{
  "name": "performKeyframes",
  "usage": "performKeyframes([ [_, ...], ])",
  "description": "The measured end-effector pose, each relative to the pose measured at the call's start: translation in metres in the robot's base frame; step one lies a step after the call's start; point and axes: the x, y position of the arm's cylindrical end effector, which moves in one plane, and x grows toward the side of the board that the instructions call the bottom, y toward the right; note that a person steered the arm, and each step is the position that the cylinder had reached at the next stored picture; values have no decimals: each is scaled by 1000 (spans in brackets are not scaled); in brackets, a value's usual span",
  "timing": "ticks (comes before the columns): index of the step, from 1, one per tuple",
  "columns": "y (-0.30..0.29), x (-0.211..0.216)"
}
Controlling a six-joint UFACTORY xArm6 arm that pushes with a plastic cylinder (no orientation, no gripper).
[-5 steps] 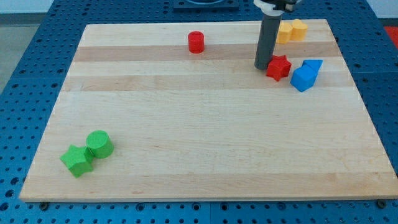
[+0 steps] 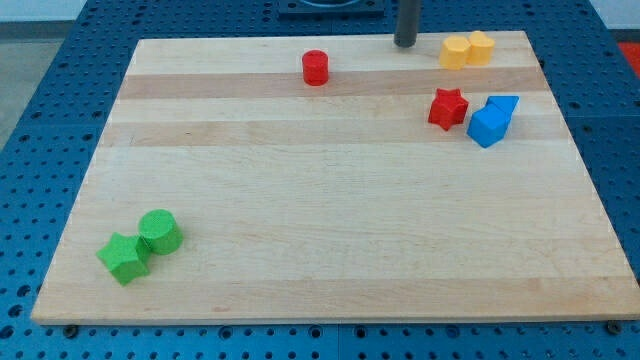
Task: Push the yellow hexagon a bit down
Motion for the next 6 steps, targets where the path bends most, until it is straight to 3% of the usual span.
performKeyframes([
  [2, 43, -1],
  [6, 45, 22],
])
